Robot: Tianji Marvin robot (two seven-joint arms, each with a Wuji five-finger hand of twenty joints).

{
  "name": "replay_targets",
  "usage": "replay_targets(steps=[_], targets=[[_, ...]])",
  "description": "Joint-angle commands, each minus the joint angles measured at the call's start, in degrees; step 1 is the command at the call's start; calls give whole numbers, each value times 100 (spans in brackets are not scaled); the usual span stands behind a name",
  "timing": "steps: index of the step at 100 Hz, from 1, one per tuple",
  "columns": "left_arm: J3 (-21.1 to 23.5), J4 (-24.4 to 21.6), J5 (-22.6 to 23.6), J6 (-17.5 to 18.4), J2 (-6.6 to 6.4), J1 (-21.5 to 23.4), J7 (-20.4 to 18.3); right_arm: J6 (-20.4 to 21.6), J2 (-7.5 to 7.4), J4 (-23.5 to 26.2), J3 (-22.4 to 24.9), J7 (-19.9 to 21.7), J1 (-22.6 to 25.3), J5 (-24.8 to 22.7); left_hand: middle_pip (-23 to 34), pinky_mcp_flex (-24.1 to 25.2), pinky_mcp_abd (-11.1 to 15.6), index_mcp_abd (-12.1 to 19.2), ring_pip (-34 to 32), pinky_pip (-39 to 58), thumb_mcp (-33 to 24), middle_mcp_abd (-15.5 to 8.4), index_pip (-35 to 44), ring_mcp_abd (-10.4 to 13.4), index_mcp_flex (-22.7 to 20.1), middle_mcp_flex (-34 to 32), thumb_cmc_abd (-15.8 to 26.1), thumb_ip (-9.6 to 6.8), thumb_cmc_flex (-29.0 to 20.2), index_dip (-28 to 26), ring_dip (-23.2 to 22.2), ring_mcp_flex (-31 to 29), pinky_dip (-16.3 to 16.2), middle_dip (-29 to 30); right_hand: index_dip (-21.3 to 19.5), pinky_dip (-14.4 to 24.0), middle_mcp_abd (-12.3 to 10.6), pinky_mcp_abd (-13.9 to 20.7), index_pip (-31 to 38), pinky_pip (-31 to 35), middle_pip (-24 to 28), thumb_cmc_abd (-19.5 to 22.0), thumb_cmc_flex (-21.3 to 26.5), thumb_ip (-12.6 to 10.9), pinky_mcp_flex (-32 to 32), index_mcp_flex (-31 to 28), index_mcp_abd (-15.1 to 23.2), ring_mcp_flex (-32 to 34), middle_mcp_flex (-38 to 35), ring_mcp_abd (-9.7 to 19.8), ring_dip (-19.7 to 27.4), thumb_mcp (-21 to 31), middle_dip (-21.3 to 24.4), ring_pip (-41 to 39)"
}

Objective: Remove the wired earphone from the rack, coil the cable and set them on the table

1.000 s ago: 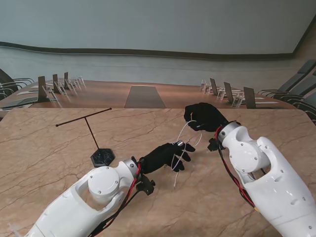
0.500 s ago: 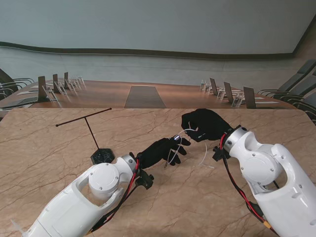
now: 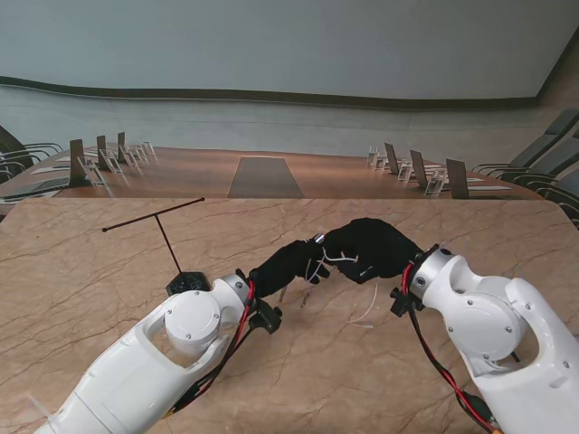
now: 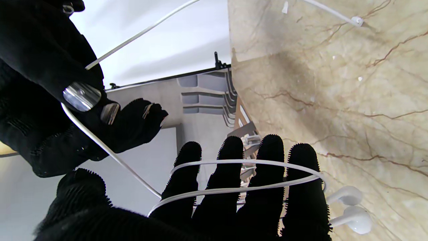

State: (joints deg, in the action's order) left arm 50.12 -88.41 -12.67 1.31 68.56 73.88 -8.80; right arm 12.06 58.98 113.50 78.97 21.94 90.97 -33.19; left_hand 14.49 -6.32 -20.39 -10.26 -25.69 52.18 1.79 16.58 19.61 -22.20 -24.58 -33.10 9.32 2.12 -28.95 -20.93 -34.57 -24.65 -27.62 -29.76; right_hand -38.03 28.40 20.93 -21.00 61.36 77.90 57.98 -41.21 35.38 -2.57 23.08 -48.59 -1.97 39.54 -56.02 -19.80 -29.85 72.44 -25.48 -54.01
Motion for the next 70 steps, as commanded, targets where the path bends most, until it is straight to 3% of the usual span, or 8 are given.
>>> replay_targets(steps=[1,33,70], targets=[[10,17,-6,27,48,-46,10,27,-8,125,-47,73,81,2,-149,62,15,57,72,-95,48,-169,-180,217,94,71,7,74,164,54,81,67,77,58,-486,140,559,32,915,205,95,58,427,-475,55,-824,747,238,-143,-103,-65,828,-85,-254],[62,43,-7,170,38,-154,-25,-247,-25,70,-233,190,153,-10,-208,86,69,74,132,-176,44,-175,-151,217,66,23,-4,73,143,56,118,51,136,111,-423,146,597,-47,892,202,58,25,435,-429,90,-822,715,283,-183,-152,-59,874,-123,-249],[85,17,71,208,20,-147,-25,-756,28,-260,-689,-38,260,174,-224,94,92,97,154,-241,38,-195,-121,210,37,-4,-13,70,109,39,154,32,181,124,-387,162,629,-32,922,209,56,104,487,-363,15,-771,688,195,-111,-169,-67,812,-140,-265]])
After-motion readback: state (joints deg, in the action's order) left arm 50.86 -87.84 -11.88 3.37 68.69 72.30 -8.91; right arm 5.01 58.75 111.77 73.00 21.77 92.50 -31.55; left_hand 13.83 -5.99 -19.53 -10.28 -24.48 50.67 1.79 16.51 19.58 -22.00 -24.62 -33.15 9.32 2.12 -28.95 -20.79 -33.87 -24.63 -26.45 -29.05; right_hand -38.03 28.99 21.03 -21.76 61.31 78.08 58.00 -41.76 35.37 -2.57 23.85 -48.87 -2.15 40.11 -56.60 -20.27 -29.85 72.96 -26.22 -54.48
